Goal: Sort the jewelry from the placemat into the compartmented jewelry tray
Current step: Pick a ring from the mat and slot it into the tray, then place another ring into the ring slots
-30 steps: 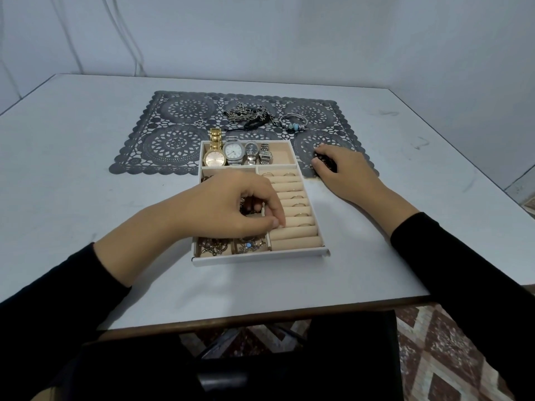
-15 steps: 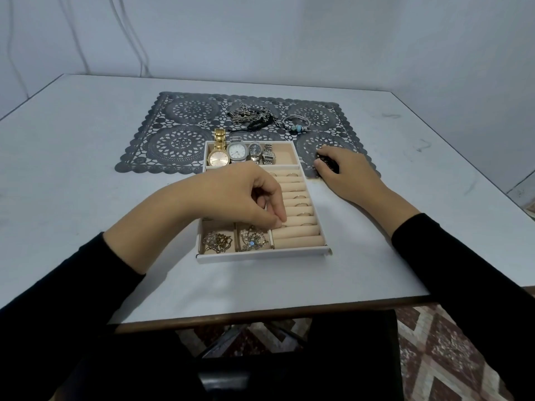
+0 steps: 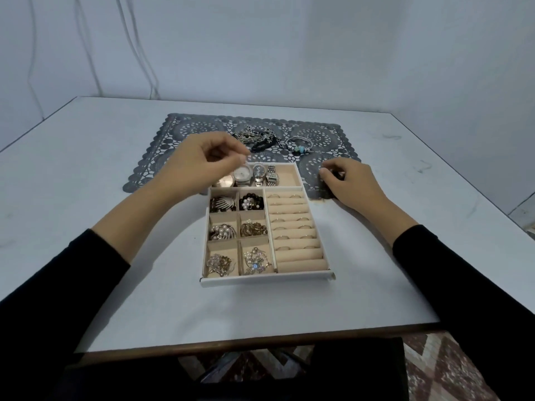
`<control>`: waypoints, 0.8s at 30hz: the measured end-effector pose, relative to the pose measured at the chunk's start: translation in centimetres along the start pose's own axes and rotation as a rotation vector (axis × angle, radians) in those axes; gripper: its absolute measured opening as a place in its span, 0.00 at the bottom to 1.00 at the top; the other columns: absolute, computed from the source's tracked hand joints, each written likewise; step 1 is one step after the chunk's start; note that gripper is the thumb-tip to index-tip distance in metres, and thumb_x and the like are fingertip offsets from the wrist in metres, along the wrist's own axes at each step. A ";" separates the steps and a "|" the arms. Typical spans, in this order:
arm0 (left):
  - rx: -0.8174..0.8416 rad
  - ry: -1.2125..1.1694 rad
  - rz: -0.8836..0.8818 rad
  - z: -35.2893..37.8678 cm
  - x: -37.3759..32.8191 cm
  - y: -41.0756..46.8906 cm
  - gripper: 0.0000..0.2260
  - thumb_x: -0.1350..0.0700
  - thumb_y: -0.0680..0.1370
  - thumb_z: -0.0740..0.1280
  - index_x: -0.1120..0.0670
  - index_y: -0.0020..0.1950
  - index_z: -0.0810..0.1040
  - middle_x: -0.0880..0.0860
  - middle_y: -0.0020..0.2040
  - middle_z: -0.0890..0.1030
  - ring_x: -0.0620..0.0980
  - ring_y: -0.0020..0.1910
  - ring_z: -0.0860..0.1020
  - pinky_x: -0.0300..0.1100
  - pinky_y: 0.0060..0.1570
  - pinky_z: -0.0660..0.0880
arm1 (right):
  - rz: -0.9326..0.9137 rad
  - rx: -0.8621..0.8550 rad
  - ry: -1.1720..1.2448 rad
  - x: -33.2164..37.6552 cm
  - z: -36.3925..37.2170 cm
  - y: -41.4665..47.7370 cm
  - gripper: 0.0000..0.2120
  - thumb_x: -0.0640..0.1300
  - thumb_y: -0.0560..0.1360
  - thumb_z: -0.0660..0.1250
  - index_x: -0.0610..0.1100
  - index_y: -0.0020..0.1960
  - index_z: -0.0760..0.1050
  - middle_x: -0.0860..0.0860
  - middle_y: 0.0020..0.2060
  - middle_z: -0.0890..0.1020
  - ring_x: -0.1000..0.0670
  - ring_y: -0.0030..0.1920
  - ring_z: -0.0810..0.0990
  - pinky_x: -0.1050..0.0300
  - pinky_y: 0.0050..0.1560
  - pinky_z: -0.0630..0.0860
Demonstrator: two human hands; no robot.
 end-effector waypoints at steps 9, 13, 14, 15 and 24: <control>-0.229 0.364 -0.063 -3.7 6.9 5.0 0.10 0.55 0.80 0.66 0.53 0.60 0.81 0.48 0.52 0.80 0.46 0.51 0.76 0.32 0.47 0.69 | 0.083 -0.068 0.071 -0.7 1.3 5.2 0.12 0.45 0.78 0.64 0.44 0.58 0.79 0.50 0.52 0.82 0.56 0.46 0.74 0.67 0.50 0.65; -0.150 0.476 -0.075 -3.7 8.9 7.2 0.11 0.55 0.79 0.67 0.54 0.61 0.81 0.54 0.58 0.81 0.52 0.55 0.78 0.42 0.54 0.71 | 0.088 -0.055 0.067 -0.8 2.1 7.8 0.13 0.45 0.78 0.63 0.43 0.61 0.78 0.49 0.55 0.81 0.56 0.49 0.74 0.69 0.50 0.63; -0.144 0.492 -0.066 -3.8 9.1 7.7 0.11 0.56 0.79 0.67 0.54 0.61 0.81 0.54 0.58 0.81 0.52 0.56 0.78 0.43 0.55 0.71 | 0.084 -0.051 0.063 -0.8 2.4 8.4 0.13 0.45 0.78 0.63 0.43 0.61 0.78 0.49 0.56 0.81 0.56 0.50 0.74 0.69 0.51 0.64; -0.142 0.505 -0.057 -3.9 9.3 8.1 0.11 0.56 0.79 0.67 0.55 0.60 0.81 0.55 0.58 0.81 0.52 0.56 0.77 0.43 0.56 0.70 | 0.078 -0.051 0.058 -0.8 2.6 8.9 0.13 0.44 0.78 0.63 0.44 0.61 0.78 0.49 0.56 0.81 0.56 0.50 0.74 0.68 0.51 0.64; -0.092 0.529 -0.078 -4.8 11.2 11.4 0.09 0.52 0.78 0.70 0.50 0.56 0.83 0.47 0.49 0.79 0.45 0.48 0.74 0.33 0.41 0.66 | 0.087 -0.020 0.100 -2.3 3.3 12.9 0.10 0.45 0.77 0.66 0.46 0.55 0.82 0.50 0.51 0.83 0.55 0.47 0.75 0.65 0.49 0.66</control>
Point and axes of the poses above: each hand's wrist, its own y-axis towards the middle knuckle, its own z-axis out of the palm, x = y × z, the point moved 8 cm from there along y, towards the middle knuckle
